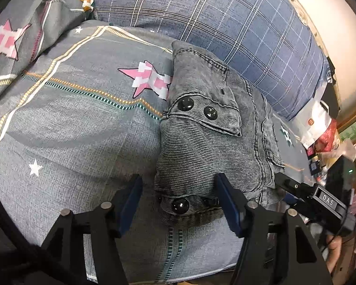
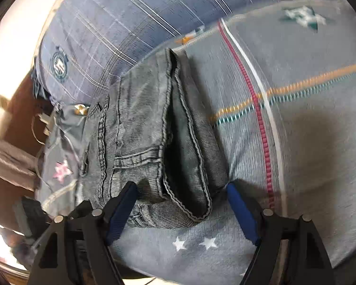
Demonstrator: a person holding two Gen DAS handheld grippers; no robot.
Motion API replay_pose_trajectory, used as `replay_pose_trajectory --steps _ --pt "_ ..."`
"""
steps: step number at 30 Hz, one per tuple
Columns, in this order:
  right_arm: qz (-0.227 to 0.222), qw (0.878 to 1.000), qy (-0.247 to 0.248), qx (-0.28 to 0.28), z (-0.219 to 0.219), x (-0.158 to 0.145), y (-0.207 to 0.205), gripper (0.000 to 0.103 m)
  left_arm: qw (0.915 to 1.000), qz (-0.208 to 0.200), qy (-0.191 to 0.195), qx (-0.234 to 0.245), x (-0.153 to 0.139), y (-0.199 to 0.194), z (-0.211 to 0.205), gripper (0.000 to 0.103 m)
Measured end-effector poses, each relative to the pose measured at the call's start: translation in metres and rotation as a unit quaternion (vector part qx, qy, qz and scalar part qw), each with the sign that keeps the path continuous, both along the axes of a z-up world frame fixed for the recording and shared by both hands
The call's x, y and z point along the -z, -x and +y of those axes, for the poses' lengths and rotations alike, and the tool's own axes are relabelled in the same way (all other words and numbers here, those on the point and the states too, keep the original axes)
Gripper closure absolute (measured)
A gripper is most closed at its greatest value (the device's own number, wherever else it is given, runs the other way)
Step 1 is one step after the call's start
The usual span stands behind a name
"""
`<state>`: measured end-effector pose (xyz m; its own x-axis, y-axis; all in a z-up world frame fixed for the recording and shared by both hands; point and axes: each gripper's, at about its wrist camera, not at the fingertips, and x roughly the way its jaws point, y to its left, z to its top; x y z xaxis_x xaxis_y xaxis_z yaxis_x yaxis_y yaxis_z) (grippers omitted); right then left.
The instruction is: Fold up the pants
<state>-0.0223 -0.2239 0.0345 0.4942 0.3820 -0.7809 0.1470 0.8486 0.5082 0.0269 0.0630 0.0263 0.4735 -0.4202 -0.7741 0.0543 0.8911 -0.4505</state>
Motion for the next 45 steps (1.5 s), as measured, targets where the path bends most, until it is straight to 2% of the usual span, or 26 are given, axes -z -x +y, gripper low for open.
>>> replay_pose_trajectory --steps 3,4,6,8,10,12,14,16,18,20,21,22,23,24,25,34,41,45 --pt "-0.003 1.000 0.026 -0.001 0.006 -0.001 0.001 0.048 0.9995 -0.016 -0.025 0.012 0.001 0.000 -0.012 0.051" --pt "0.001 1.000 0.031 0.001 0.007 0.001 0.001 0.058 0.9990 -0.022 -0.037 0.012 -0.001 0.001 -0.017 0.052" --pt "0.003 0.999 0.038 0.001 0.008 0.001 0.003 0.063 0.9973 -0.042 -0.059 0.014 -0.009 0.007 -0.025 0.057" --pt "-0.006 0.998 0.067 -0.003 0.015 -0.008 0.006 0.073 0.9937 -0.069 -0.086 0.021 -0.017 0.013 -0.034 0.059" --pt "-0.030 0.994 0.107 -0.011 0.024 -0.023 0.013 0.076 0.9893 -0.071 -0.124 0.030 -0.013 0.011 -0.045 0.060" --pt "-0.014 0.990 0.140 -0.018 0.028 -0.016 0.010 0.076 0.9865 -0.068 -0.146 0.031 -0.005 0.009 -0.051 0.059" --pt "0.013 0.991 0.129 -0.027 0.027 -0.002 0.001 0.076 0.9857 -0.071 -0.149 0.033 -0.007 0.010 -0.052 0.059" --pt "0.004 0.991 0.128 -0.028 0.028 -0.007 -0.001 0.076 0.9862 -0.079 -0.143 0.029 -0.011 0.014 -0.047 0.055" --pt "0.001 0.992 0.120 -0.025 0.026 -0.008 0.001 0.075 0.9867 -0.082 -0.138 0.027 -0.017 0.019 -0.040 0.053" --pt "-0.005 0.995 0.098 -0.016 0.021 -0.013 0.006 0.074 0.9841 -0.100 -0.146 0.017 -0.026 0.026 -0.037 0.040" --pt "-0.012 0.996 0.089 -0.009 0.017 -0.016 0.010 0.071 0.9805 -0.111 -0.161 0.013 -0.030 0.029 -0.038 0.037" --pt "-0.016 0.996 0.085 0.000 0.010 -0.019 0.013 0.061 0.9770 -0.121 -0.175 0.012 -0.033 0.033 -0.040 0.035" --pt "-0.021 0.996 0.084 0.007 0.008 -0.021 0.015 0.039 0.9751 -0.124 -0.183 0.015 -0.035 0.036 -0.042 0.035" --pt "-0.031 0.996 0.087 0.014 0.006 -0.025 0.020 0.030 0.9731 -0.122 -0.195 0.017 -0.035 0.038 -0.045 0.035" --pt "-0.035 0.995 0.090 0.016 0.002 -0.027 0.025 0.026 0.9717 -0.121 -0.202 0.017 -0.037 0.041 -0.046 0.035" --pt "-0.101 0.991 0.091 -0.003 0.025 -0.064 0.073 0.026 0.9590 -0.141 -0.244 -0.029 -0.064 0.079 -0.040 0.035" --pt "-0.122 0.982 0.144 -0.027 0.051 -0.100 0.106 0.026 0.9504 -0.150 -0.269 -0.043 -0.093 0.101 -0.035 0.034" --pt "-0.125 0.980 0.154 -0.030 0.057 -0.113 0.115 0.026 0.9370 -0.176 -0.296 -0.057 -0.111 0.119 -0.041 0.031"
